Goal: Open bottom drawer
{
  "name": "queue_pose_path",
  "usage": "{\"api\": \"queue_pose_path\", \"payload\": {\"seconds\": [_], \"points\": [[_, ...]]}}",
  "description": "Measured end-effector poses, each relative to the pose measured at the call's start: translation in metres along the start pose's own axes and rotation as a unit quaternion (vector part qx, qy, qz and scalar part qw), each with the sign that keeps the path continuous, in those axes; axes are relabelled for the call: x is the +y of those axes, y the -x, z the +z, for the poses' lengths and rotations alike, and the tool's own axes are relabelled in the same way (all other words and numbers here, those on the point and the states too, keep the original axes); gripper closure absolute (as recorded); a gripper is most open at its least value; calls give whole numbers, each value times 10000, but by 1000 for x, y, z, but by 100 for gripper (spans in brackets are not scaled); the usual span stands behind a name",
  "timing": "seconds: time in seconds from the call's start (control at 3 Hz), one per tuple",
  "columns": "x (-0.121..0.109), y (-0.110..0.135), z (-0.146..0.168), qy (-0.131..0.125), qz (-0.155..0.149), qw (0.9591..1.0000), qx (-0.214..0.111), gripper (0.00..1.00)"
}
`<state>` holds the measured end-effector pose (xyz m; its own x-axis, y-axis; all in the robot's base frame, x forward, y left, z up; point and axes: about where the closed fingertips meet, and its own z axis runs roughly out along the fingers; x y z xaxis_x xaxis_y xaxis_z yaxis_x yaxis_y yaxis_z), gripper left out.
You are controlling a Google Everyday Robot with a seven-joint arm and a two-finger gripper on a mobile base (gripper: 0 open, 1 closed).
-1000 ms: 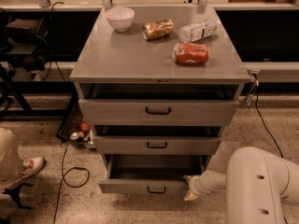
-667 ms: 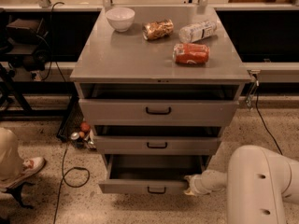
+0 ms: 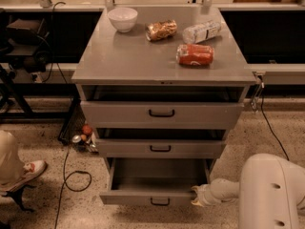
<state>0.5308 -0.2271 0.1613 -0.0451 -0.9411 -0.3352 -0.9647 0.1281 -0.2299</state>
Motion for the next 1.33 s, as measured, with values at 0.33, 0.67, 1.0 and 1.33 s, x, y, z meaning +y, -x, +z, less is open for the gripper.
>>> {"api": "queue_pose_path", "payload": {"seconds": [0.33,0.67,1.0,1.33], "points": [[0,0,0,0,1,10000,0,100],[17,-10,-4,28,243,9997,-10,100],[16,-10,-5,28,244,9997,-10,100],[34,-22,-12,52,481,9988,-6,100]]}}
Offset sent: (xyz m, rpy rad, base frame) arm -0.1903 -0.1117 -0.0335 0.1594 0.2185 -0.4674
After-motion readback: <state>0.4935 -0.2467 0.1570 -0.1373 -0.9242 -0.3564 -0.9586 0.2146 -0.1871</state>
